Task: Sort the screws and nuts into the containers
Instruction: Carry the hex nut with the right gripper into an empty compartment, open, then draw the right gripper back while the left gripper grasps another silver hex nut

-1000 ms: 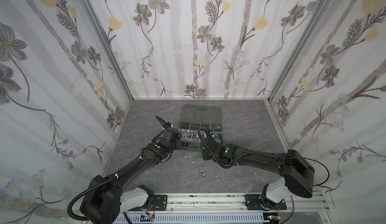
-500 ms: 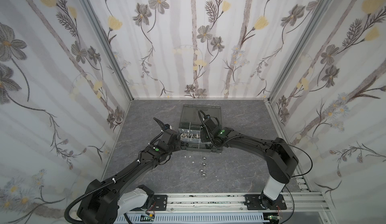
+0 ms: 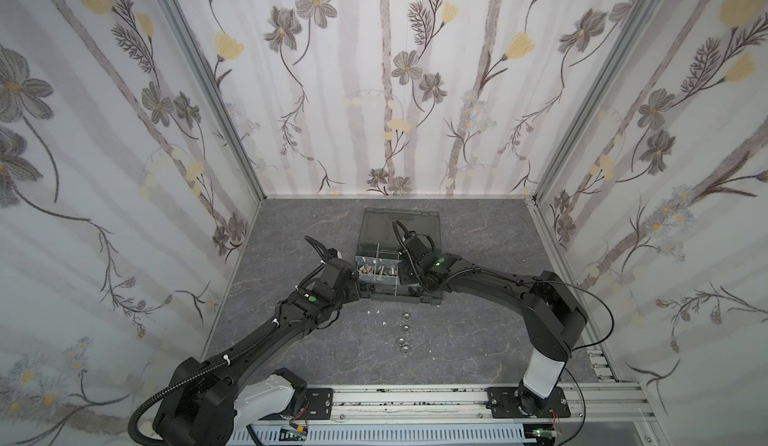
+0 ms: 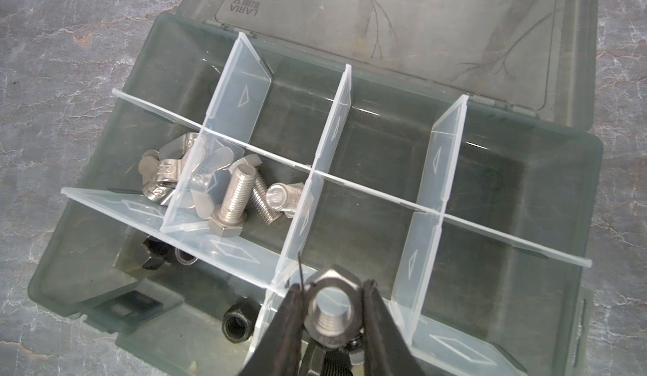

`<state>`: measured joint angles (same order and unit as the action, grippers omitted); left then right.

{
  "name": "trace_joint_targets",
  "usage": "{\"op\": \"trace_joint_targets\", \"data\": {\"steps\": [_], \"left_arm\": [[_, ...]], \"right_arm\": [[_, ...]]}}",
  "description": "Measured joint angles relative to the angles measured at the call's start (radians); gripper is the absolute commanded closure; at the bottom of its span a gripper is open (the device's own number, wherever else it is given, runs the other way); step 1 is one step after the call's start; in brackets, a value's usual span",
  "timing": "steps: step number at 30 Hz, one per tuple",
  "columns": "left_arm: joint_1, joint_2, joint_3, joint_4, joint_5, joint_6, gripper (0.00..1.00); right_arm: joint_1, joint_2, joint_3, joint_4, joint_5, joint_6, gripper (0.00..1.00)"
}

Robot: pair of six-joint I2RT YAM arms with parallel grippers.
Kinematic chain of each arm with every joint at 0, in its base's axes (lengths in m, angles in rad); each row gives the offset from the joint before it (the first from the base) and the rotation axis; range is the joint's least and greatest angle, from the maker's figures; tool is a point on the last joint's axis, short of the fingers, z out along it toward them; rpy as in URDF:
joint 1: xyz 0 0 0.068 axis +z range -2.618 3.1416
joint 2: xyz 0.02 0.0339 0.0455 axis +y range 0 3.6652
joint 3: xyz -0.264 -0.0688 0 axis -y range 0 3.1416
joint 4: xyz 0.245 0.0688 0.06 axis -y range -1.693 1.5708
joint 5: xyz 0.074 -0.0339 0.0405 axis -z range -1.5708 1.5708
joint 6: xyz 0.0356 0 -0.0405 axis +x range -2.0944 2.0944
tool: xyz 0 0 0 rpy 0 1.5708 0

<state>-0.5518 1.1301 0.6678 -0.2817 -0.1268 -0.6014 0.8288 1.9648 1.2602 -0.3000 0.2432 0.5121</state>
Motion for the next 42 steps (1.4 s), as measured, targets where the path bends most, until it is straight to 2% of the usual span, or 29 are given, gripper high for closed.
{"op": "trace_joint_targets", "data": {"steps": [15,28,38,42], "left_arm": [[0.0,0.006,0.007,0.0,0.0,0.0,0.47],[0.0,0.017,0.015,0.001,0.0,0.003,0.47],[0.0,0.019,0.015,0.001,0.008,0.011,0.47],[-0.026,0.021,0.019,0.0,0.008,0.019,0.47]], "right_arm": [[-0.004,-0.026,-0.013,0.005,-0.002,0.0,0.65],[-0.084,-0.248,-0.162,0.085,-0.017,0.016,0.64],[-0.096,-0.409,-0.32,0.109,-0.016,0.057,0.64],[-0.099,-0.484,-0.402,0.132,-0.01,0.084,0.64]]}}
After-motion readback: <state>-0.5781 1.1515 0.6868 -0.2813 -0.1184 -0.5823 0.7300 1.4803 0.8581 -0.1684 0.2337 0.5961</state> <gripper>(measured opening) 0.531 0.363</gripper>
